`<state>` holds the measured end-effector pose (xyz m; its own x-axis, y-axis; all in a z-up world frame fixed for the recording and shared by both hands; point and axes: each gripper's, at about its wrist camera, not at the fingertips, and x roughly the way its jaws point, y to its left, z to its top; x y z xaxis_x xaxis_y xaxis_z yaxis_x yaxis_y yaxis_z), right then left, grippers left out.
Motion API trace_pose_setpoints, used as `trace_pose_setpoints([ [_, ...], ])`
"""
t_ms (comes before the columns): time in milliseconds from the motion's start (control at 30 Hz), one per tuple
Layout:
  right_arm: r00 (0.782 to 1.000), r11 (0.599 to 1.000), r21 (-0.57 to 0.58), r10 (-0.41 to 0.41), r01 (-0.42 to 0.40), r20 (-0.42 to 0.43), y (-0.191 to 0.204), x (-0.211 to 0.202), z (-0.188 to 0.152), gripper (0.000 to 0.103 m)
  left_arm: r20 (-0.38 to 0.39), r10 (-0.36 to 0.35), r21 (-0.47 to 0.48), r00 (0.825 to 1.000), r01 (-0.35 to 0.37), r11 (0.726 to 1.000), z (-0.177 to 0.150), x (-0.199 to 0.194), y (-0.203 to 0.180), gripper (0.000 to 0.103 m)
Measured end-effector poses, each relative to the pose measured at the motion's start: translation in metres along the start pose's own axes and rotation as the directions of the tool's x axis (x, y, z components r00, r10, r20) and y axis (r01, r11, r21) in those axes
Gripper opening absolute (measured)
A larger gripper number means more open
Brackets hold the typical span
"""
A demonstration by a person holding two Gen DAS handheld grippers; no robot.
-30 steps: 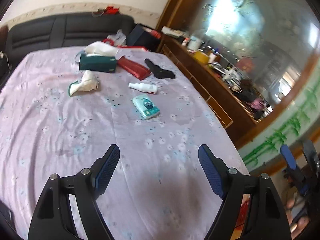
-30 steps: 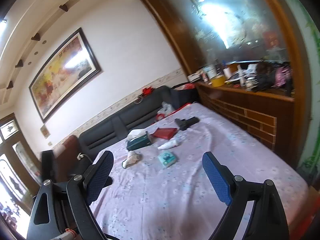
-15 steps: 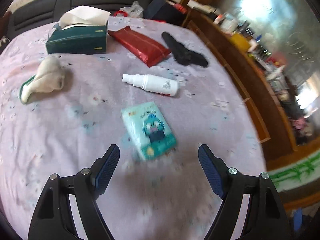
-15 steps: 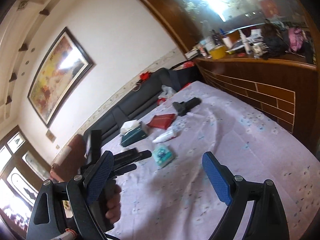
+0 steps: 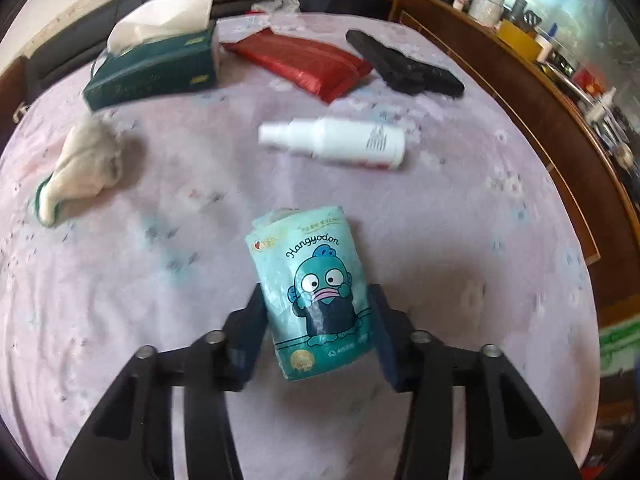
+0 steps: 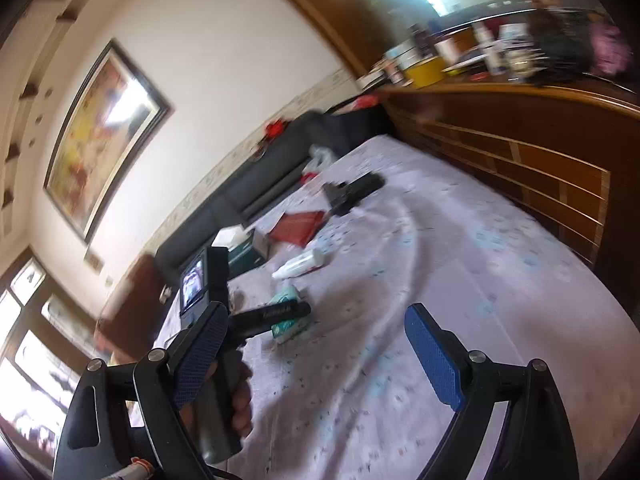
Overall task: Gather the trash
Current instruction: 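Grasp the blue-green snack bag with the left tool while the right tool grasps the white spray bottle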
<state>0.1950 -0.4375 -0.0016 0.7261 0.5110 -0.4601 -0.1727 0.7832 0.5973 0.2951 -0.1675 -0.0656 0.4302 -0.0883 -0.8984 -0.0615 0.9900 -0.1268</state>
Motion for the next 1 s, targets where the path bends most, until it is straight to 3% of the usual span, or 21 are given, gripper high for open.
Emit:
trace_pose_setpoints([
  [100,0.998,0.999,-0.045,0.020,-0.023,-0.059,0.008,0.033,0.015,0.093,-0.007,-0.035,-0.017,0.999,0.035,0.999,-0.026,-0.027,0.027,0.037],
  [300,0.976,0.984,-0.165,0.033,-0.069,-0.214,0.032,0.124,0.049,0.093,0.086,-0.079,-0.076,0.993,0.085,0.993,-0.088,-0.100,0.077,0.037],
  [400,0.963,0.983,-0.162,0.043,-0.089,-0.268,0.037,0.167,0.058,0.093,0.115,-0.101,-0.090,0.988,0.111,0.990,-0.103,-0.107,0.092,0.037],
  [633,0.927,0.970,-0.239,-0.046,-0.048,-0.371,0.054,0.269,0.072,0.093,0.220,-0.199,-0.050,0.955,0.215,0.975,-0.107,-0.119,0.102,0.037],
  [767,0.911,0.965,-0.254,-0.053,-0.058,-0.408,0.053,0.299,0.069,0.093,0.241,-0.249,-0.048,0.938,0.268,0.962,-0.109,-0.124,0.106,0.037],
  [967,0.873,0.951,-0.278,-0.019,-0.135,-0.488,0.058,0.293,0.041,0.086,0.186,-0.238,-0.038,0.953,0.249,0.968,-0.108,-0.112,0.101,0.037],
  [1000,0.874,0.940,-0.321,-0.057,-0.116,-0.482,0.065,0.290,0.034,0.084,0.180,-0.240,-0.034,0.954,0.250,0.968,-0.109,-0.111,0.100,0.037],
])
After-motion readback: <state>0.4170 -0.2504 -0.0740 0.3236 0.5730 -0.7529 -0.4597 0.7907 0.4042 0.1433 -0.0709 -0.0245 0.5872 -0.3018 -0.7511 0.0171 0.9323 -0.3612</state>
